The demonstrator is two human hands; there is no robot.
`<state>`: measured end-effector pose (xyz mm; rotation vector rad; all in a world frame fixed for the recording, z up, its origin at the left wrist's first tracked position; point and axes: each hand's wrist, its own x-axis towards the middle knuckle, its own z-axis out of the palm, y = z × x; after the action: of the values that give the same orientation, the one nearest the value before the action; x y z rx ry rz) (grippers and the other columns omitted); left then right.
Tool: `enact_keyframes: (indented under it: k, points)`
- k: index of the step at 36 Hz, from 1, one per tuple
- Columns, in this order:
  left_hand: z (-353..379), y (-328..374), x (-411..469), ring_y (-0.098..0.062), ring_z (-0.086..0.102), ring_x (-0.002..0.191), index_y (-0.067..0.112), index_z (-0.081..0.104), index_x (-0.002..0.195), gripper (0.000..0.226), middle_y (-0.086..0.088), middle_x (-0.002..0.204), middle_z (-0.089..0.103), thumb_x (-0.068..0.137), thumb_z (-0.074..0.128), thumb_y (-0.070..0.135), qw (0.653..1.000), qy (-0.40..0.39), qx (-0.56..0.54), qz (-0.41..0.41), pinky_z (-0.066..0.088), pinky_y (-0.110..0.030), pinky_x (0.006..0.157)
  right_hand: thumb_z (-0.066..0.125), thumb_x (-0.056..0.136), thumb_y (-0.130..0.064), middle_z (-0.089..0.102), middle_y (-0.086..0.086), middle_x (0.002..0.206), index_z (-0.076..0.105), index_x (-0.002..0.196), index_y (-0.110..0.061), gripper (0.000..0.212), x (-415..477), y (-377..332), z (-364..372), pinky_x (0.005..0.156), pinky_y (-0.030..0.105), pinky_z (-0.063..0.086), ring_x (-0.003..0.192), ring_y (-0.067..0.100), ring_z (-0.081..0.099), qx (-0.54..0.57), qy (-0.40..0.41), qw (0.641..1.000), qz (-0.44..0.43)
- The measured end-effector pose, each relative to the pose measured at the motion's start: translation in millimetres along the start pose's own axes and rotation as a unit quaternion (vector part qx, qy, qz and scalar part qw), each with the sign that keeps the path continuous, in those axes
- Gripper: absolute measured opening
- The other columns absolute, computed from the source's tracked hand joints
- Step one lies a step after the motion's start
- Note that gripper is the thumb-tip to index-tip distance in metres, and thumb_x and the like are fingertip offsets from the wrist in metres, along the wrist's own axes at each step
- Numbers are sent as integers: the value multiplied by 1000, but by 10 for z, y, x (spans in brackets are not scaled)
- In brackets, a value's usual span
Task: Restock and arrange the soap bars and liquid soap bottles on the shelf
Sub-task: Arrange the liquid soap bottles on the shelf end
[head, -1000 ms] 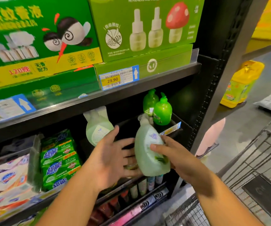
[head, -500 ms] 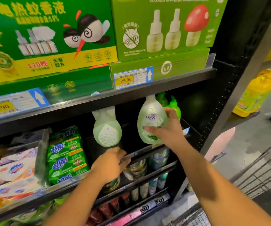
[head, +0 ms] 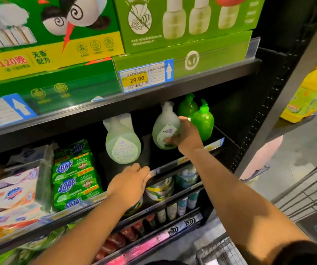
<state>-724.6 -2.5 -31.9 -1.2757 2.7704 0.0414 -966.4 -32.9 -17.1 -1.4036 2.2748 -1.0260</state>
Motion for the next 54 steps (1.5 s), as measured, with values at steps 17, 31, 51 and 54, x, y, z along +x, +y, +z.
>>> enact_keyframes:
  k: [17, 31, 51, 54]
  points:
    - [36, -24, 17, -23, 49, 96, 22, 42, 113, 41, 0, 103, 43, 100, 13, 48, 999, -20, 21, 16, 37, -36, 61, 74, 81, -16, 67, 14, 118, 30, 149, -25, 82, 354, -188, 165, 89, 41, 55, 108, 34, 65, 12, -20, 1000, -3]
    - [-2, -37, 8, -21, 48, 101, 23, 43, 117, 24, 1, 109, 43, 106, 30, 41, 999, -16, 19, 40, 36, -34, 63, 84, 70, -21, 52, 26, 122, 54, 125, 2, 67, -97, 305, -318, 102, 50, 41, 112, 46, 49, -51, 259, 964, -4]
    - [-48, -93, 3, -22, 50, 99, 25, 41, 107, 23, 4, 101, 42, 106, 27, 43, 998, -25, -37, 35, 51, -44, 73, 96, 59, -20, 68, -8, 107, 51, 129, -22, 83, -711, 53, -759, 80, 23, 56, 96, 9, 69, 335, 31, 941, 34]
    - [-47, -124, 20, -18, 51, 105, 28, 49, 112, 46, 9, 103, 45, 100, 22, 62, 994, -29, -99, 36, 47, -40, 86, 92, 51, -22, 74, 3, 103, 57, 120, -21, 78, -951, -66, -808, 81, 40, 59, 97, 24, 72, 491, 2, 870, 33]
